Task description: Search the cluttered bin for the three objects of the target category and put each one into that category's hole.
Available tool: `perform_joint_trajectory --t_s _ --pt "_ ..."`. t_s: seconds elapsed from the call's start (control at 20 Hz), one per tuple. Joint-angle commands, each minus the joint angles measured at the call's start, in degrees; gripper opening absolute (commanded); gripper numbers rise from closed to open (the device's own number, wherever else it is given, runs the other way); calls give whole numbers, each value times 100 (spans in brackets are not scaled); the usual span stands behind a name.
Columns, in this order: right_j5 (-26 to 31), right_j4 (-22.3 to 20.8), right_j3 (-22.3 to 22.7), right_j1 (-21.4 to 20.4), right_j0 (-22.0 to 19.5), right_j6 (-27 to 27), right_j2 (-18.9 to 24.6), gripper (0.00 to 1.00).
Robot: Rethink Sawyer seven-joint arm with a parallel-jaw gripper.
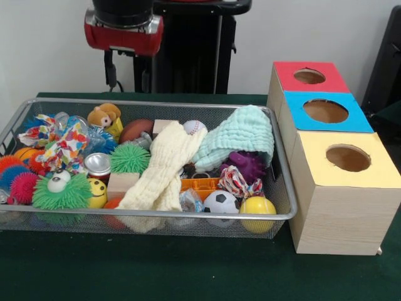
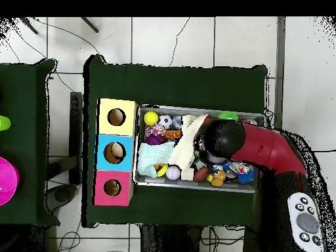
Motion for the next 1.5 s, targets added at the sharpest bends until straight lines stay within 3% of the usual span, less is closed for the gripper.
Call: perform_joint_trajectory --t_s 0.05,0.3,0.95,1.5 --pt "-33 -834 70 713 -120 -176 -53 100" --pt "578 -1152 -138 951 -120 -257 -194 100" --pt "608 -1542 -461 1362 -194 -213 -310 100" --pt "-46 -1529 -30 1592 -320 -41 -326 100"
